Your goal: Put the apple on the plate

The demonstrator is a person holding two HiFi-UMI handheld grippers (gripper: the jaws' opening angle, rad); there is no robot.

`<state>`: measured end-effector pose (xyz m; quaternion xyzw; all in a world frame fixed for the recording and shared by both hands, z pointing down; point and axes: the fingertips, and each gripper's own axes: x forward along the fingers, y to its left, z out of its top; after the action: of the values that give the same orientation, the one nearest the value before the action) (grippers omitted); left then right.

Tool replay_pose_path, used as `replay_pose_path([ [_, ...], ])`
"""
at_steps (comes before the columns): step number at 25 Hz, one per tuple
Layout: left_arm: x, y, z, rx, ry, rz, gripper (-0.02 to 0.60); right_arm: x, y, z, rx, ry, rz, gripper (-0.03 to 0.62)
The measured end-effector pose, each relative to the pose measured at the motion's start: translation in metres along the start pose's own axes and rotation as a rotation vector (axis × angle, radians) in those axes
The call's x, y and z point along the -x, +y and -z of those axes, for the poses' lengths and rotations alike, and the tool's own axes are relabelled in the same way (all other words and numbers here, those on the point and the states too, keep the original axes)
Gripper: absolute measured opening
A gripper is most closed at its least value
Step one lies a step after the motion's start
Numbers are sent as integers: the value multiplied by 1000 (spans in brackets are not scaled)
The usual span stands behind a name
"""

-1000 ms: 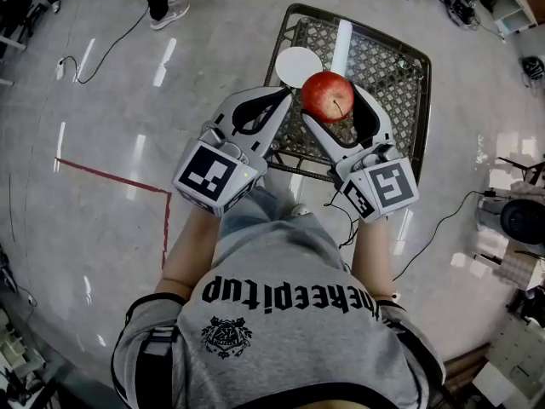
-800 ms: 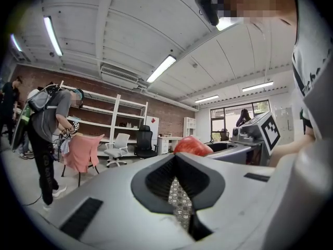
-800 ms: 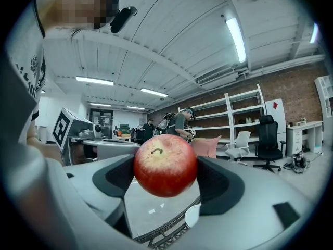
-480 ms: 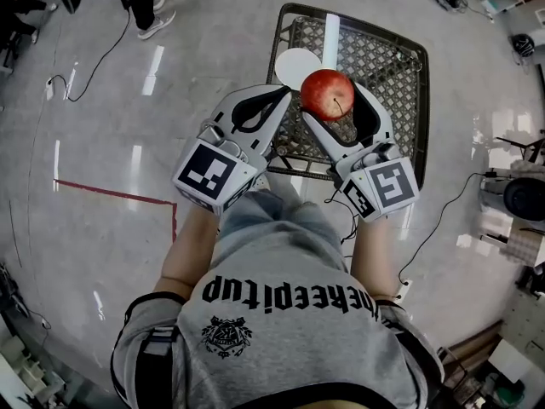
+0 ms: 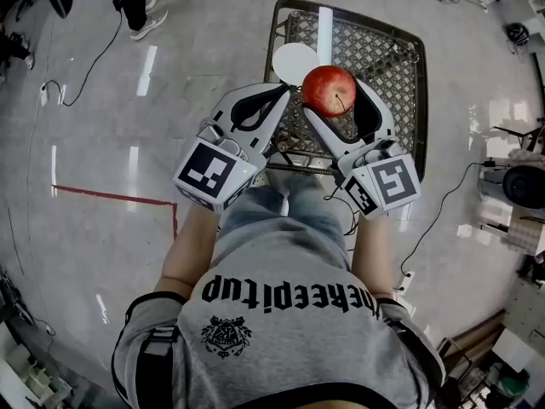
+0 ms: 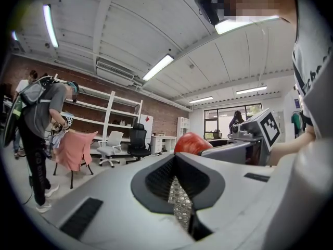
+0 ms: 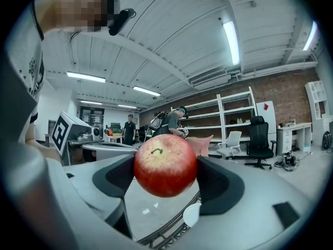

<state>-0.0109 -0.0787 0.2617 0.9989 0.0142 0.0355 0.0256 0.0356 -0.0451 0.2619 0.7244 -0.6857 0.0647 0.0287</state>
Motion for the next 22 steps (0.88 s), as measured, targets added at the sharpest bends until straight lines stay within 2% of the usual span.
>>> replay_pose_path([
  [14,-18,19,-1,28,1,-122,12,-24,-20,-5,25,26,-118,385],
  [22,-43,27,-4,42,3,-193,12,-37,-49,-6,27,45,-188,385],
])
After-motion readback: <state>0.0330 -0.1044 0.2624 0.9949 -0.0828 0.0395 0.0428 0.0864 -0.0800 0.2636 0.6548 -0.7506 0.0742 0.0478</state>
